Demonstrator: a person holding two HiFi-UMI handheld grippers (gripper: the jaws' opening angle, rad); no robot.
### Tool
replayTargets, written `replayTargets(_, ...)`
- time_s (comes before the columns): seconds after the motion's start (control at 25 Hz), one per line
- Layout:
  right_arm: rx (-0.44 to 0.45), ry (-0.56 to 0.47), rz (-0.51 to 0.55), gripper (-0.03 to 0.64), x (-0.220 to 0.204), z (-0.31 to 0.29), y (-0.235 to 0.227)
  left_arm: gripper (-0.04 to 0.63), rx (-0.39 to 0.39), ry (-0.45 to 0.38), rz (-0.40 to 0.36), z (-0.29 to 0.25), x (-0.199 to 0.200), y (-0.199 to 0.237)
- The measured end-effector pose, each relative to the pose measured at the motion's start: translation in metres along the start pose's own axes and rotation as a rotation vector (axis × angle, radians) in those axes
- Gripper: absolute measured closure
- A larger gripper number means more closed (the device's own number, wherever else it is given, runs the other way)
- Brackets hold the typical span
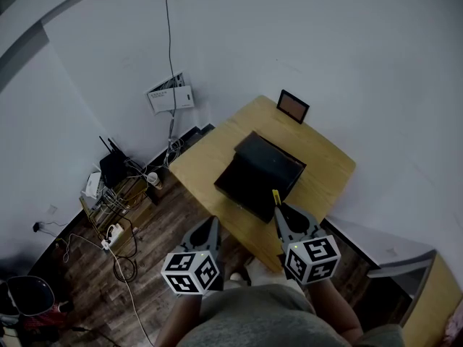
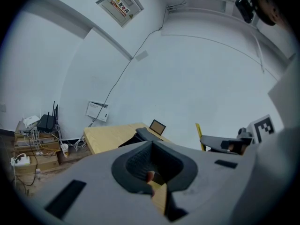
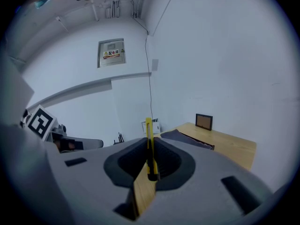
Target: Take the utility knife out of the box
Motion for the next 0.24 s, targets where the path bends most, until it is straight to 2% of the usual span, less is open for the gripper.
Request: replayTargets(0.24, 0.003, 0.008, 0.005, 0.583, 0.0021, -0.0058, 0.0006, 0.592, 0.008, -0.002, 0.017, -0.0012, 0.0013, 0.0065)
Point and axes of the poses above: the fingertips, and each gripper's own axes: z backward along the fingers, y to its left, x out of its top, the point moved 10 cm from there along z, backward along the fingers, and after that the axes turned 13 degrees about y, right-handed, at the moved point
